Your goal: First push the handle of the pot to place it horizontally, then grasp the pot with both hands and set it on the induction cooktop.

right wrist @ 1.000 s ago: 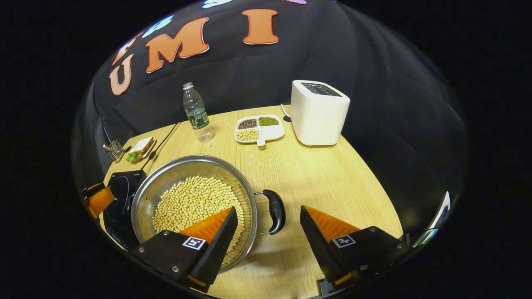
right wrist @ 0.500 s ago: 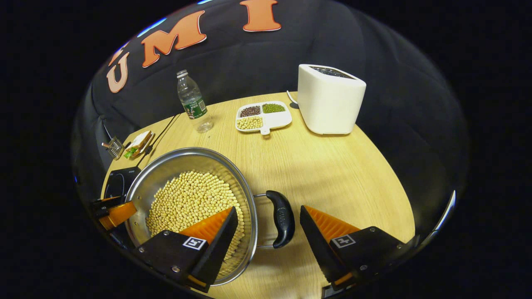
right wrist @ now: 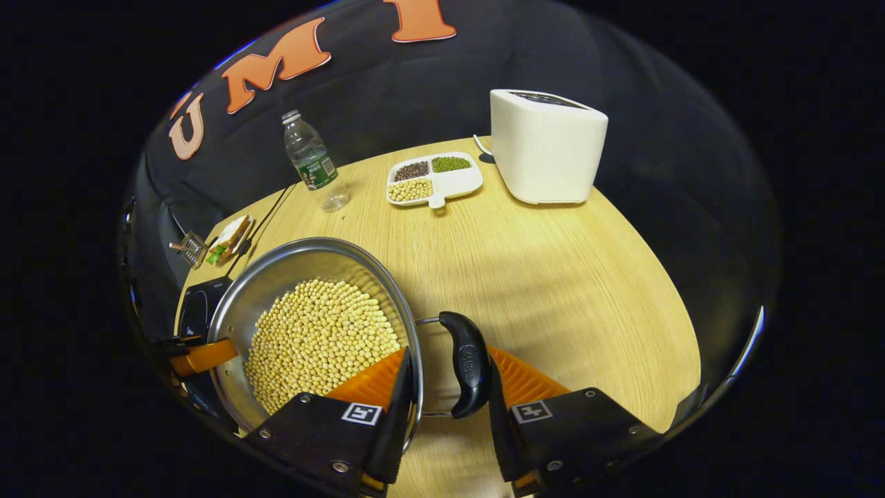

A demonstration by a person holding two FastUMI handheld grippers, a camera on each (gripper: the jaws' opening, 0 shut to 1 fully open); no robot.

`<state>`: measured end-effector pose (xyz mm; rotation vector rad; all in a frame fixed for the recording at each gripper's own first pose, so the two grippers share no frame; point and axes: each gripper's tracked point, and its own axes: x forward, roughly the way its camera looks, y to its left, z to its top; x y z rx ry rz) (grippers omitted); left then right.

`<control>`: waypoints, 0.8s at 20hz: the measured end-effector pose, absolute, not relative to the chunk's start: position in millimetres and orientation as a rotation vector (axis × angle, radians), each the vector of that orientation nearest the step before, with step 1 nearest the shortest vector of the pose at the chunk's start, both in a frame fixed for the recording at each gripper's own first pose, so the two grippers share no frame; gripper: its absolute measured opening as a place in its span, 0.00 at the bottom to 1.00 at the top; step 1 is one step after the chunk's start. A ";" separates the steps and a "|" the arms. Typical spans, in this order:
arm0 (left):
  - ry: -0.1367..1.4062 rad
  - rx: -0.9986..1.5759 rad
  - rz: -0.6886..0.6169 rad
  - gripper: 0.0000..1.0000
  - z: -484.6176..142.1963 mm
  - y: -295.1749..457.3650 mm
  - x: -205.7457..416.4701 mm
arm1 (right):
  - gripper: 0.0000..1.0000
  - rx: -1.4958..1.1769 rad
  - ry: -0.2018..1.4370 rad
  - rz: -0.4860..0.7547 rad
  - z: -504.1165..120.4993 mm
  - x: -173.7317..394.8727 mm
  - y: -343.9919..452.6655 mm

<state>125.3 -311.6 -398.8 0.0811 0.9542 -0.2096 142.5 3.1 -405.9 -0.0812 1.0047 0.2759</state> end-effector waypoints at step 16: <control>0.856 0.021 -0.179 0.59 -308.0 -255.0 129.5 | 0.53 -0.062 0.911 0.332 -328.2 120.3 36.9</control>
